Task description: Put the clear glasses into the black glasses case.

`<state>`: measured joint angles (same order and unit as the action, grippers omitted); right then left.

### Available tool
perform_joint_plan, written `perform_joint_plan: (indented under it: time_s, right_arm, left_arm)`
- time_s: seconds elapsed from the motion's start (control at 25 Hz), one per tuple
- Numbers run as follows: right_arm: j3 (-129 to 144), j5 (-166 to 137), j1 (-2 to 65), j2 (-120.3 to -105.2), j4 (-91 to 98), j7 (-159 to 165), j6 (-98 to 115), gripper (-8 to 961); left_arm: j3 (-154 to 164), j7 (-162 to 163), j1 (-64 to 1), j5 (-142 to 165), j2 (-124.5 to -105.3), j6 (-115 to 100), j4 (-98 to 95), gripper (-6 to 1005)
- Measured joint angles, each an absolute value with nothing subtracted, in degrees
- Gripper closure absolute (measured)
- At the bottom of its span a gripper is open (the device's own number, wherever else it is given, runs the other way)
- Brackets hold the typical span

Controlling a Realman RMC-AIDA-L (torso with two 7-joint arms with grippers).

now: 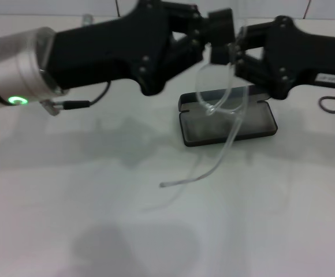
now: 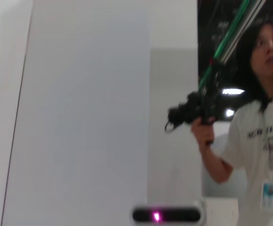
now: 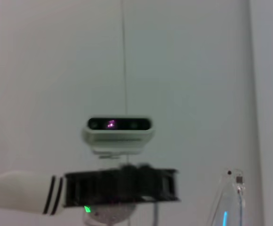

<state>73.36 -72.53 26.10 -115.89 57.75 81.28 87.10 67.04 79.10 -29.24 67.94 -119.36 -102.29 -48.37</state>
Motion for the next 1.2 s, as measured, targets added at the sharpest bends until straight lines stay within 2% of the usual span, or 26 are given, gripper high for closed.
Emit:
perform_joint_plan:
  time_s: [0.4,0.64,1.2]
  right_arm:
    - [61.6,-56.6,22.1,-115.60,50.0,79.8,107.8,836]
    - [56.7,-48.3,22.9,-115.82,46.9,77.7,111.6,836]
    - [59.5,-41.9,33.0,-116.02,25.7,60.2,109.2,836]
  left_arm:
    - [59.6,81.9,-27.4,66.9,-118.39,-107.4,-48.5,948]
    - [63.6,82.1,-28.1,67.2,-119.34,-110.0,-46.9,948]
    - [78.3,79.9,-30.8,61.4,-119.76,-110.3,-46.7,948]
